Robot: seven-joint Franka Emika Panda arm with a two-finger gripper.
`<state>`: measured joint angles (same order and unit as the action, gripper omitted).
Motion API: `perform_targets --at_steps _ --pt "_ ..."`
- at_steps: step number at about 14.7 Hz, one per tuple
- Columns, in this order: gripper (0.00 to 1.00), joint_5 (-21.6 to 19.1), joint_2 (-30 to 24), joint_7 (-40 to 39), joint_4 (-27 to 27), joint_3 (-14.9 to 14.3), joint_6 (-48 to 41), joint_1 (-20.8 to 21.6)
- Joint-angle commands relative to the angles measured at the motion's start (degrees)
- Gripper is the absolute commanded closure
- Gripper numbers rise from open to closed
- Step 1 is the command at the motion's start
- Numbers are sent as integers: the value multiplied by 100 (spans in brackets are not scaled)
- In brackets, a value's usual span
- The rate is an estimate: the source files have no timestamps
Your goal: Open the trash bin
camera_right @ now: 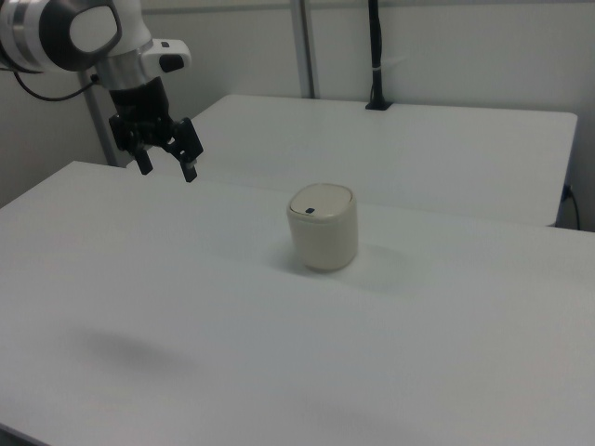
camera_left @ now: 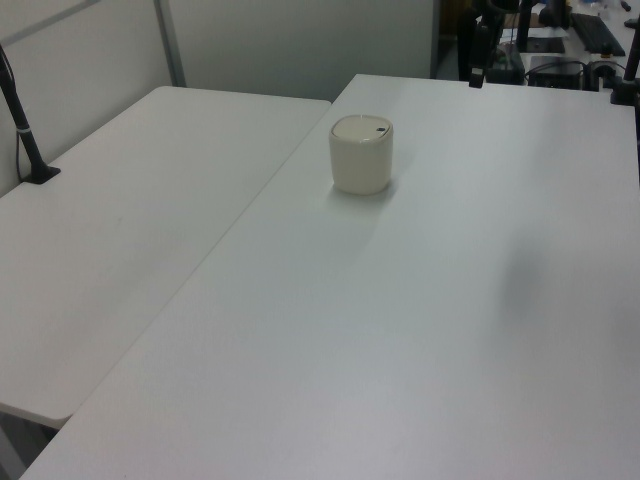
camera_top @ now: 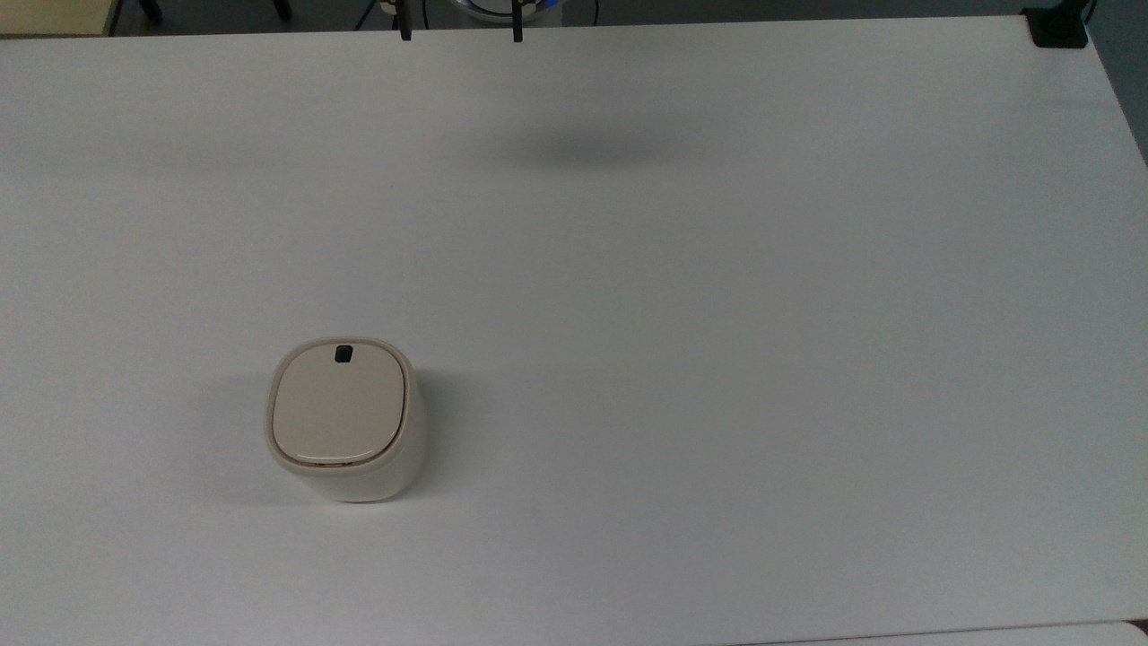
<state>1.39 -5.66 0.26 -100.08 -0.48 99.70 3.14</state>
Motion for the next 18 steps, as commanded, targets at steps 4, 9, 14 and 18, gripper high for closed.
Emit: perform_targets --at_steps 4,9,14,18 --pt "0 19 12 -52 -29 101 -91 -41" --pt "0 10 3 -87 -29 101 -91 -68" --pt "0 28 126 -1263 -20 101 -21 -182" --pt "52 81 398 -1678 182 40 278 -393"
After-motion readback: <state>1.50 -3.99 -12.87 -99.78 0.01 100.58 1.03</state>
